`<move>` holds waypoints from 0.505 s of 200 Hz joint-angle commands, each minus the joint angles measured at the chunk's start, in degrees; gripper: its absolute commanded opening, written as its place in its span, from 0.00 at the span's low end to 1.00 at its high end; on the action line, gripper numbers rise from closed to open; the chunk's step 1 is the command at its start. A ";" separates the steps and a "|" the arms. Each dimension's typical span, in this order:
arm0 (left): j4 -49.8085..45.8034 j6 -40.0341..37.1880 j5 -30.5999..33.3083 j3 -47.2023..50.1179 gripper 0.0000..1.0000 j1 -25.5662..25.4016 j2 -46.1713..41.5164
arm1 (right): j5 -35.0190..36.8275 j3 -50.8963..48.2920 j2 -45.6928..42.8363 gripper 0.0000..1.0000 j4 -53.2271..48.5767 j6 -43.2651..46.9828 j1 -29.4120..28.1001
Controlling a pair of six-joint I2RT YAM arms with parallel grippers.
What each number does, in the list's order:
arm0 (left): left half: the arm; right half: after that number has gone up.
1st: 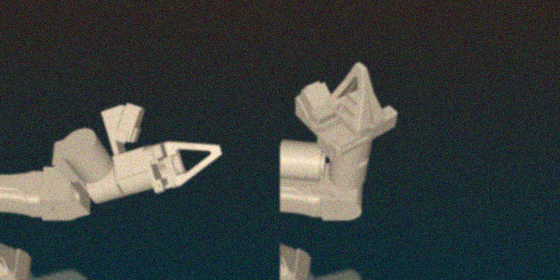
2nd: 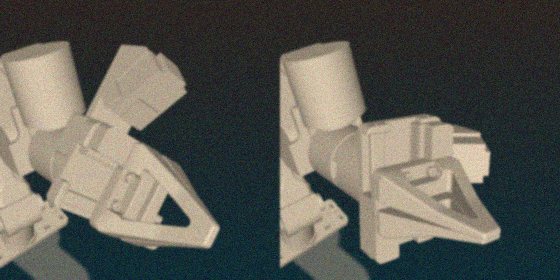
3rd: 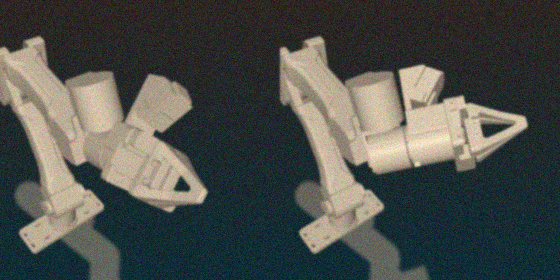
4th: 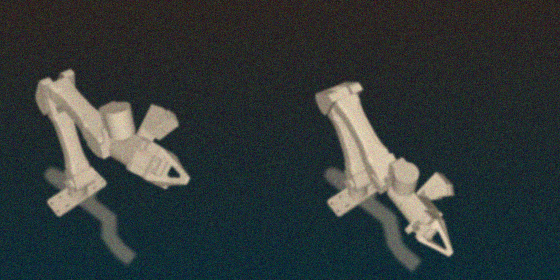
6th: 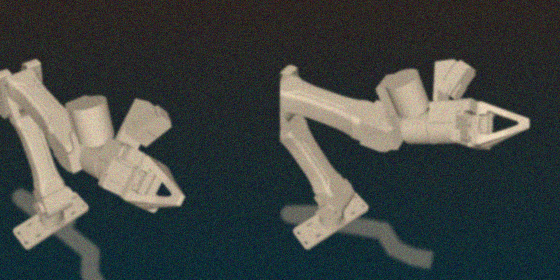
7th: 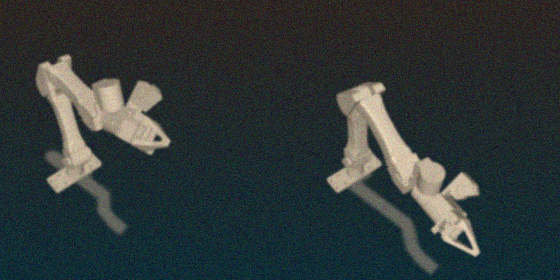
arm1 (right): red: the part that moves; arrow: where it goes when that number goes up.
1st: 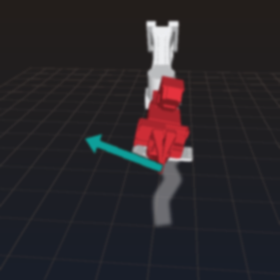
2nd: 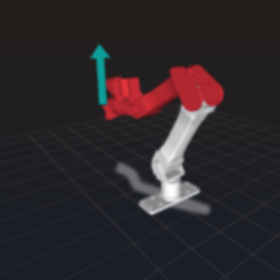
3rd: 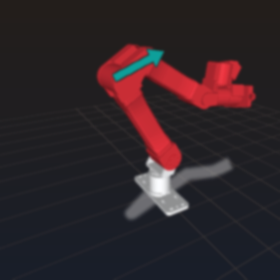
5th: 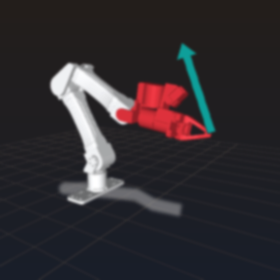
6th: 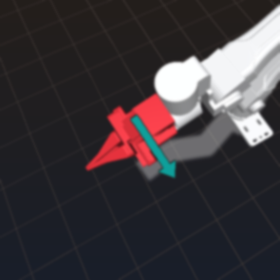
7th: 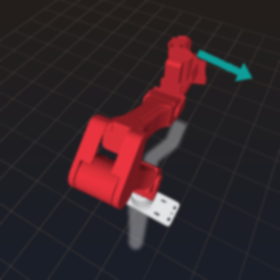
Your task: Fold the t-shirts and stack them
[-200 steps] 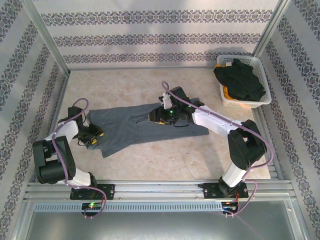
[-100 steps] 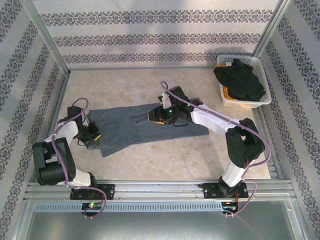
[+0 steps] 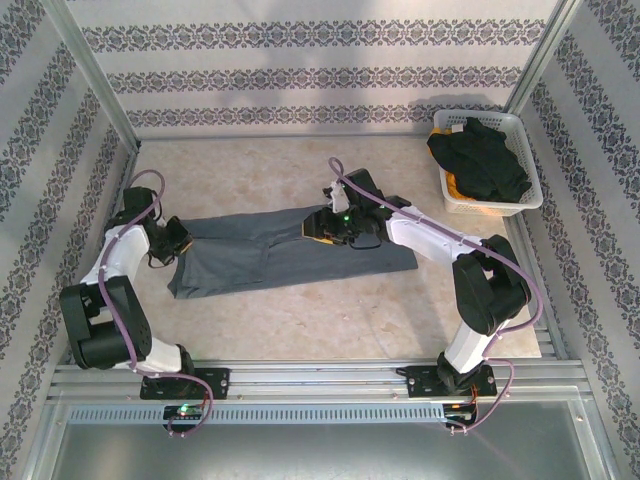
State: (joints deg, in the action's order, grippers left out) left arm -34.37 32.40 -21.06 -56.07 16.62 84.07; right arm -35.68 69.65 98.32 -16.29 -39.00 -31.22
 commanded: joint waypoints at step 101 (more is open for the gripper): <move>0.34 3.37 19.08 -6.50 0.50 -1.69 7.74 | 9.37 -5.73 -4.47 0.35 -4.08 -2.07 10.25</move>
State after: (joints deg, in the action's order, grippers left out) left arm -33.45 32.67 -11.51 -61.39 16.45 97.89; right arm -30.72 65.54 94.91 -18.41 -39.68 -25.12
